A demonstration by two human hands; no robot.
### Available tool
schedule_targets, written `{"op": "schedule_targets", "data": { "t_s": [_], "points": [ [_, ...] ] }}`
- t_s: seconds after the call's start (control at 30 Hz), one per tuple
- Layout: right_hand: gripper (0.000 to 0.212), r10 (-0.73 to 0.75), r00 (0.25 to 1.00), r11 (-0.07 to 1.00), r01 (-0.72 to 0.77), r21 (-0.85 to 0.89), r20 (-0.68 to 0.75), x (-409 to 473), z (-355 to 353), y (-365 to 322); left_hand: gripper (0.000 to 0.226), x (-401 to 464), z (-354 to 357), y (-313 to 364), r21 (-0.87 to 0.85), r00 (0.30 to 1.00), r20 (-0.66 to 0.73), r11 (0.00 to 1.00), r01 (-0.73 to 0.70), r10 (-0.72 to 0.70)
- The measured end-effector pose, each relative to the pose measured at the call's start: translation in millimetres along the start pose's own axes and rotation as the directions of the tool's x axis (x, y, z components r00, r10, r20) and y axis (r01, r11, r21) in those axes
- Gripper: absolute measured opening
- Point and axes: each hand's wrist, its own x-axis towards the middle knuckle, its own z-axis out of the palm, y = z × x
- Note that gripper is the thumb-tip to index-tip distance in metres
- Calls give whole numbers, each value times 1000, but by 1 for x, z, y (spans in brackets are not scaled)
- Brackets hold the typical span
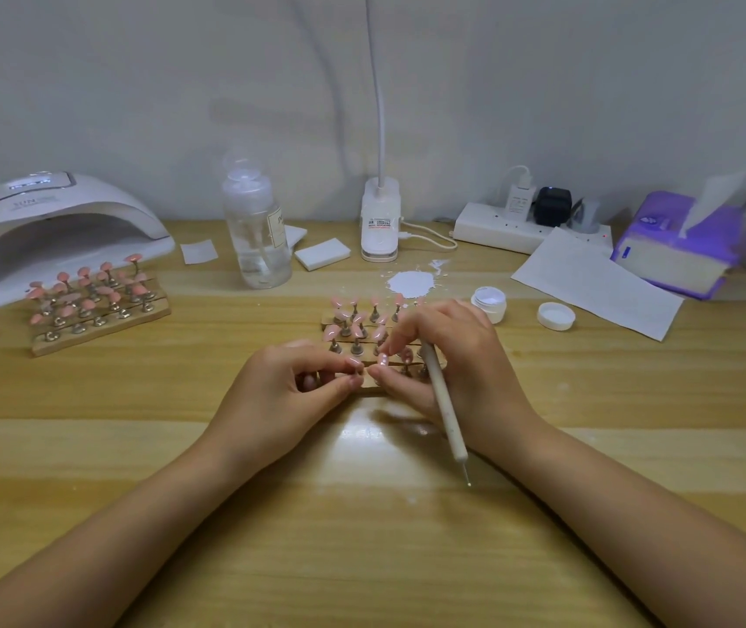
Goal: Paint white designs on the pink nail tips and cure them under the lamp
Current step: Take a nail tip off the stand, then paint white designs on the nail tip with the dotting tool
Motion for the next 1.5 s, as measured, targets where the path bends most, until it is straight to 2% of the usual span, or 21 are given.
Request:
{"op": "schedule_targets", "data": {
  "t_s": [0.2, 0.37, 0.5, 0.57, 0.67, 0.77, 0.83, 0.93, 1.03, 1.17, 1.23, 1.27, 1.33, 1.4, 1.5],
  "points": [
    [27, -10, 1000, 1000, 10, -17, -11, 0, -2, -2, 25, 0, 1, 1, -14, 999, -19, 999, -30, 30],
    [25, -1, 992, 1000, 4, 17, -122, 1, -4, -7, 19, -3, 2, 3, 8, 996, -57, 998, -66, 67],
    [18, 149, 977, 971, -116, 211, -150, 0, -8, -12, 19, -5, 2, 5, 138, 980, -59, 974, -181, 191],
    [15, 258, 955, 926, -200, 320, -149, 0, -10, -12, 19, -6, 2, 6, 151, 977, -72, 971, -187, 200],
    [28, 385, 912, 845, -285, 452, -144, -1, -15, -11, 16, -8, 1, 11, 141, 964, -121, 966, -218, 235],
    [38, 425, 893, 801, -293, 522, -151, 2, -24, -11, 11, -8, -3, 20, 152, 925, -177, 938, -313, 337],
    [30, 446, 872, 811, -301, 502, -199, 8, -34, -9, 15, -8, -4, 28, 52, 920, -184, 938, -342, 345],
    [17, 450, 849, 827, -277, 490, -279, 23, -56, -2, 15, -9, 0, 46, -264, 965, -165, 934, -241, 202],
    [21, 388, 850, 880, -227, 417, -357, 35, -89, 3, 20, -6, 10, 64, -478, 988, -86, 865, -155, 130],
    [18, 334, 883, 914, -218, 341, -330, 44, -121, 9, 16, 1, 33, 86, -590, 993, 42, 805, -64, 109],
    [28, 354, 884, 917, -263, 302, -307, 46, -128, 14, 11, 5, 51, 97, -627, 993, 77, 779, -18, 84],
    [33, 384, 872, 899, -279, 337, -303, 46, -130, 16, 8, 7, 60, 101, -638, 993, 93, 770, 0, 77],
    [37, 497, 818, 796, -296, 528, -290, 46, -134, 18, 12, 12, 78, 107, -637, 990, 112, 771, 6, 85],
    [28, 600, 761, 660, -294, 692, -249, 47, -136, 21, 18, 16, 91, 110, -638, 989, 120, 770, 7, 90],
    [13, 663, 720, 539, -271, 797, -204, 45, -136, 29, 23, 20, 104, 109, -630, 989, 118, 776, 8, 85]
  ]
}}
